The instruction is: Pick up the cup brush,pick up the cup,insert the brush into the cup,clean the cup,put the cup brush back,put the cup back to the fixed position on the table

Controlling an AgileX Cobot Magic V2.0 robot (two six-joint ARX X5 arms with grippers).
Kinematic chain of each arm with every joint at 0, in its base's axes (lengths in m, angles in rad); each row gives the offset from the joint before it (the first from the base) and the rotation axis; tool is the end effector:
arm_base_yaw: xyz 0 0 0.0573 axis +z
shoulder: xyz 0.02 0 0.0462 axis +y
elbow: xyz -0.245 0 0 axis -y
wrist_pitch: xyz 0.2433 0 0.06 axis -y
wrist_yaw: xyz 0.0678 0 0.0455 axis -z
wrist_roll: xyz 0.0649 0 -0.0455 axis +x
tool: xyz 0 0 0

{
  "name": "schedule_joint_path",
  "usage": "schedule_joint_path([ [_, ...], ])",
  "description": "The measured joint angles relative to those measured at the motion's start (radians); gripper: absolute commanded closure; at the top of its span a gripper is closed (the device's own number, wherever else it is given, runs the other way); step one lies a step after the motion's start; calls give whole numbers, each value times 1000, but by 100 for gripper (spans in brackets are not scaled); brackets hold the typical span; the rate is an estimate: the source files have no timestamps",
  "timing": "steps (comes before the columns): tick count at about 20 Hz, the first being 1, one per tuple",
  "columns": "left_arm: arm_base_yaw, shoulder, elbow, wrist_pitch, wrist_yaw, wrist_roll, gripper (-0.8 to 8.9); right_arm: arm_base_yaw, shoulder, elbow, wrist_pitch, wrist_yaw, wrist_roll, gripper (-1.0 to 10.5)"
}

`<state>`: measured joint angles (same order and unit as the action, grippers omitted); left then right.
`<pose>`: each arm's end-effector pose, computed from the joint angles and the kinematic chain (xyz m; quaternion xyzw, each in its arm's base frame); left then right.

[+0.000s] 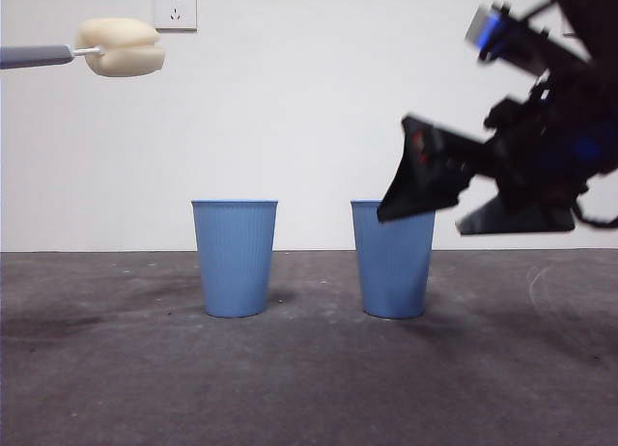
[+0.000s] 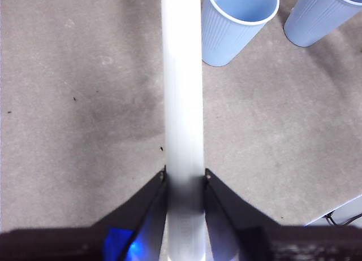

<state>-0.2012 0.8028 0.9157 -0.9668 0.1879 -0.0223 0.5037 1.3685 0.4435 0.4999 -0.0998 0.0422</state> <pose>0.1654 -0.0461 0.2676 -0.0072 0.4160 -0.1713 0.8930 0.2471 0.1436 0.1307 -0.0226 0.2127 0.2861 0.9340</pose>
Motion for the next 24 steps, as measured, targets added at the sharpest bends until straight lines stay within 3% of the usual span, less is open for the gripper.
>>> schedule_joint_path([
  [9,0,0,0,-12,0,5,822,0,308,-2,347,54,26,411],
  [17,0,0,0,-15,0,14,822,0,454,77,435,75,33,422],
  [24,0,0,0,-16,0,16,822,0,474,102,436,106,33,864],
])
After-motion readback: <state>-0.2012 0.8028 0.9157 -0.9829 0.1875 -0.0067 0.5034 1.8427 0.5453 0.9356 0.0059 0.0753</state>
